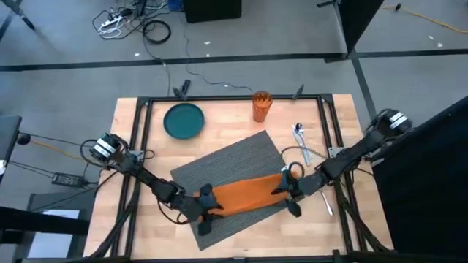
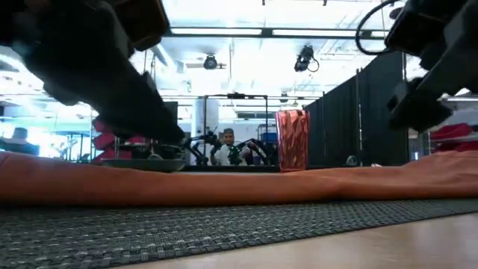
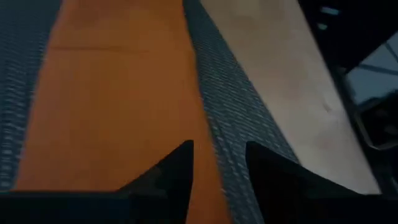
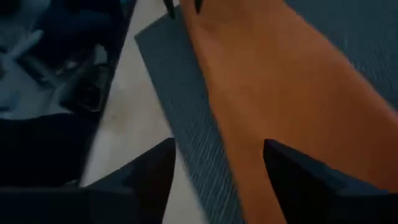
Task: Set table place
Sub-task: Fold the orange table napkin
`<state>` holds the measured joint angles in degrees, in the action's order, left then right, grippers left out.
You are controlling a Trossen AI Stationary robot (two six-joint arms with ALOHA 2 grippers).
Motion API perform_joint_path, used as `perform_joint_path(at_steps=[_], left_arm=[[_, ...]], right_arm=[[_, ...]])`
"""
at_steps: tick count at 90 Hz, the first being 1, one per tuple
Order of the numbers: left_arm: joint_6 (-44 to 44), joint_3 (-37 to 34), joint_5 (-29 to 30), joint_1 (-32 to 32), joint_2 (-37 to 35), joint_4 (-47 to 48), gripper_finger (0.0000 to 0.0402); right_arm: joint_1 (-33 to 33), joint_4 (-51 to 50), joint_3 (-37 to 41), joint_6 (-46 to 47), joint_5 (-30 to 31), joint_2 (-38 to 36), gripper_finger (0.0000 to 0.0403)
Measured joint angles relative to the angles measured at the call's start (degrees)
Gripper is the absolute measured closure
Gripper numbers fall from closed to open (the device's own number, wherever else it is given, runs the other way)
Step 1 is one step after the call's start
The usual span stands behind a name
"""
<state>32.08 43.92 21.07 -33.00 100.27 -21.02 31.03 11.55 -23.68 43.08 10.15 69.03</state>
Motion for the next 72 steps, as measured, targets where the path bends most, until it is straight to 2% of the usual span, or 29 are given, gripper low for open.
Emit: perform_joint_path(at_steps=[9, 16, 25, 36, 48, 72], left_arm=[[-0.1, 0.0, 2.6, 0.5, 0.0, -0.5, 0.0270], [-0.3, 0.0, 3.6, 1.1, 0.0, -1.0, 0.0270], [-0.3, 0.0, 4.6, 1.6, 0.0, -1.4, 0.0270], [-0.5, 0.1, 5.0, 1.9, 0.0, -1.9, 0.0270], [-1.9, 0.1, 5.7, 1.9, 0.0, -2.0, 0.0270], [-1.9, 0.1, 6.4, 1.9, 0.0, -2.0, 0.0270]], right_arm=[[-0.6, -16.9, 0.0, 12.3, -3.8, -9.3, 0.0164], [-0.4, -29.1, 0.0, 21.0, -4.4, -14.8, 0.0162], [0.5, -39.3, 0.0, 28.1, -5.0, -19.4, 0.0164], [1.2, -42.8, 0.0, 31.0, -6.0, -23.0, 0.0166], [1.2, -47.5, 0.1, 33.0, -2.2, -22.9, 0.0167], [-0.4, -36.9, 3.9, 33.0, 1.4, -14.9, 0.0168]])
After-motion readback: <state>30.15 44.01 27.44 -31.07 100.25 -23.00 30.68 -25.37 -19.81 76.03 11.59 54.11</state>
